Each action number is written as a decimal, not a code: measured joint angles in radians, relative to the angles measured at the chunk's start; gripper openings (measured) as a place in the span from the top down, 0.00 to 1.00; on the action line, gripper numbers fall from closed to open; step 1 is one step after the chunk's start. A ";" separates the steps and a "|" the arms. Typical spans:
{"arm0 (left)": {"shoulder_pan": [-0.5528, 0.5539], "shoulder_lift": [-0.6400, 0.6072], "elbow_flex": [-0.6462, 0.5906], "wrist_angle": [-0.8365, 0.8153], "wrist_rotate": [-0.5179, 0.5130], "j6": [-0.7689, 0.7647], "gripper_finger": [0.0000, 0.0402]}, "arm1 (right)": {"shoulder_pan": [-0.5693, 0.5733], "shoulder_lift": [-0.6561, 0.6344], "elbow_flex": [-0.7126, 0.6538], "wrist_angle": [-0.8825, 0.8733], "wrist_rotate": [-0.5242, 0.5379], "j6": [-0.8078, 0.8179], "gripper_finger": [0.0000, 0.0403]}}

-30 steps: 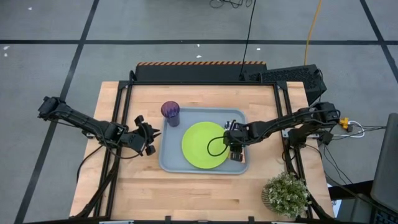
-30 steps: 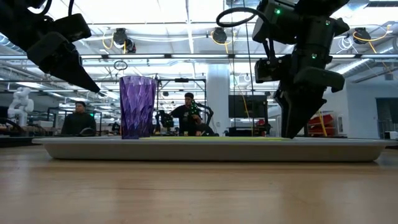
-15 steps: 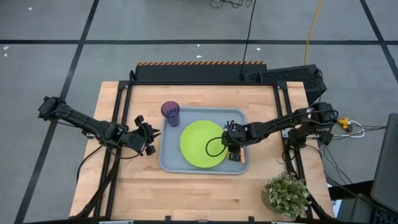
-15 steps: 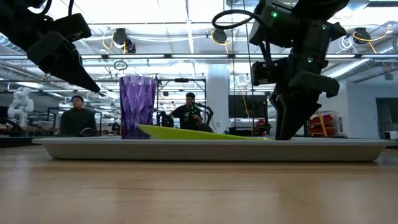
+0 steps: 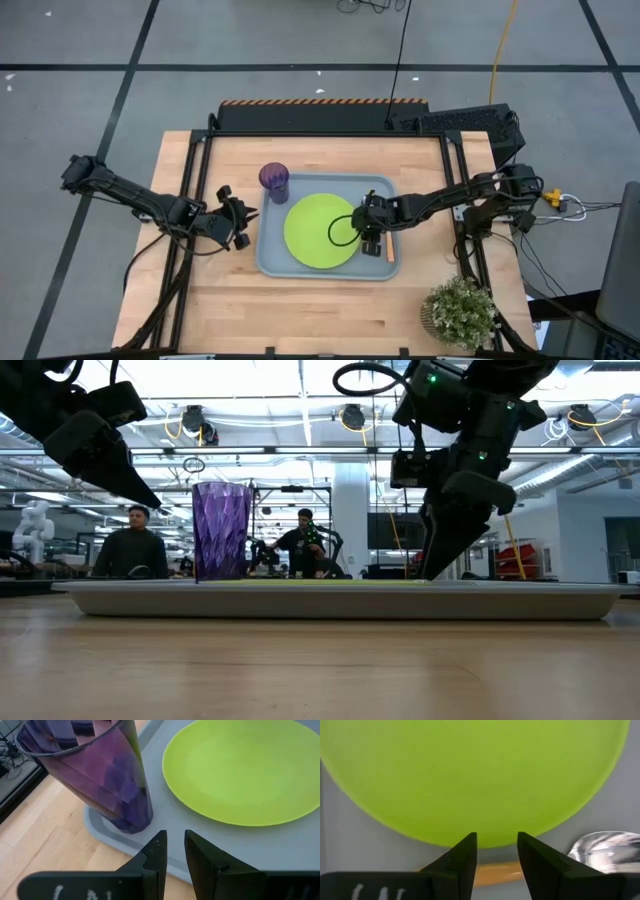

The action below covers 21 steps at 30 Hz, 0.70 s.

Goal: Pick and place plate/cup/fork/spoon on tray
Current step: Adjust the green plate on the gray serving tray, then adjust the yellow spoon on the gray serving tray

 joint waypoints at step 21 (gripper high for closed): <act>0.000 0.000 0.000 -0.001 0.000 0.004 0.82 | -0.155 -0.023 0.000 0.012 0.288 -0.171 0.67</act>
